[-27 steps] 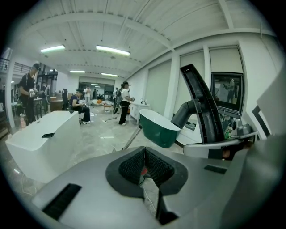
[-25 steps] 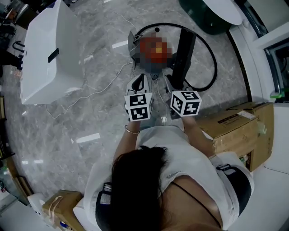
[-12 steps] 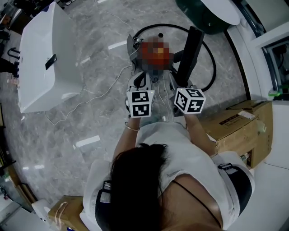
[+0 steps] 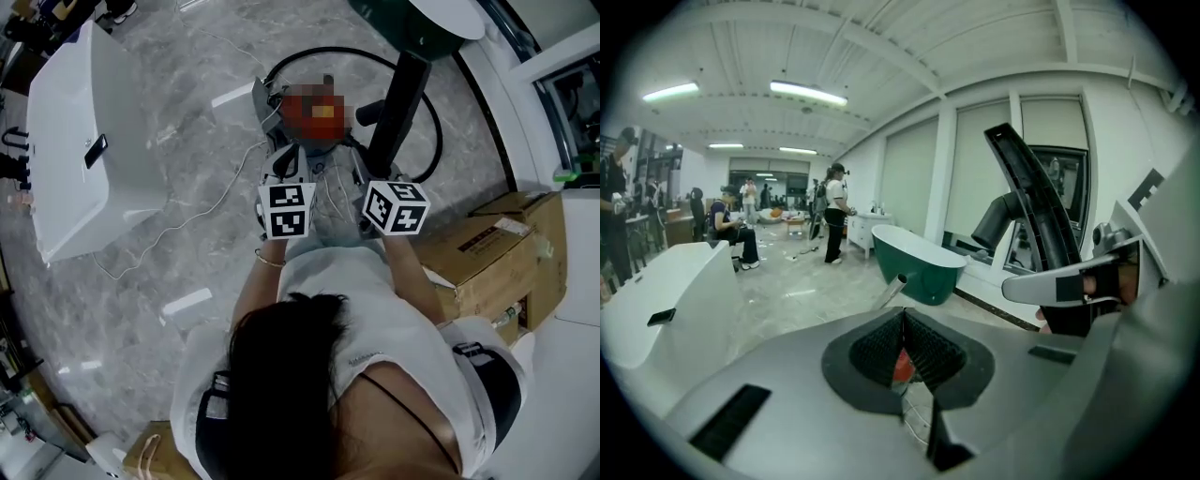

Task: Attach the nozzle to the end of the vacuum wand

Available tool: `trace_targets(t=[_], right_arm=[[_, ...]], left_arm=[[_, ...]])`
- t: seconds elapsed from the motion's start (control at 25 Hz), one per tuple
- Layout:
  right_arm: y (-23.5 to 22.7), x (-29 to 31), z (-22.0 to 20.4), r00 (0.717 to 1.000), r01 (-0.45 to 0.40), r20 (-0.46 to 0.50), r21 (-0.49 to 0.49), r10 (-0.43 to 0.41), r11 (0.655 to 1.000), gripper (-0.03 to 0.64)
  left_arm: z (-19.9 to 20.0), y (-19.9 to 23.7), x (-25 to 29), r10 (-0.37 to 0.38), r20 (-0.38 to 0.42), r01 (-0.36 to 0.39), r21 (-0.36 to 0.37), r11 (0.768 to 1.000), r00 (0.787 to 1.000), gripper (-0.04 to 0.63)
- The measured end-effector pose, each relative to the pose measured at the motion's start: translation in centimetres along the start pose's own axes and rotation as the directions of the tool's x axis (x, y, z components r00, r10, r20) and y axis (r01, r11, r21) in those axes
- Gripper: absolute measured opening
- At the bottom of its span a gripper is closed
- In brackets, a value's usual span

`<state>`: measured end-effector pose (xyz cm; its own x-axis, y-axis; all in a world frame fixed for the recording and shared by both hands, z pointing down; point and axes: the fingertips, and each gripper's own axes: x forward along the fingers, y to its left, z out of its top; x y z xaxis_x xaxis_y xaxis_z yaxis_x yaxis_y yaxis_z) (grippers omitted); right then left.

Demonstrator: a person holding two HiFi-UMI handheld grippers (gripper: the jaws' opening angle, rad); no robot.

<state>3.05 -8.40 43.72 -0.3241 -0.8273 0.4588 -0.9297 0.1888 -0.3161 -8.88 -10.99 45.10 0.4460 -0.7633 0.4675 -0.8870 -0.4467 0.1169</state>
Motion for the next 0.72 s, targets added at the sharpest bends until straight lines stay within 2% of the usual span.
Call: trace_targets(t=[0.28,0.72], right_arm=[[-0.4,0.4,0.1,1.000,0.014,0.006,0.008,-0.014,1.000,0.046],[-2.2,2.3,0.9,1.000,0.023,0.017,0.037,-0.024,0.999,0.046]], left_arm=[[0.1,-0.4,1.5,-0.031,-0.009,0.032,0.044,0.999,0.999,0.003],[-0.9,0.7,4.2,-0.004,-0.034,0.008,0.105,0.994,0.999,0.003]])
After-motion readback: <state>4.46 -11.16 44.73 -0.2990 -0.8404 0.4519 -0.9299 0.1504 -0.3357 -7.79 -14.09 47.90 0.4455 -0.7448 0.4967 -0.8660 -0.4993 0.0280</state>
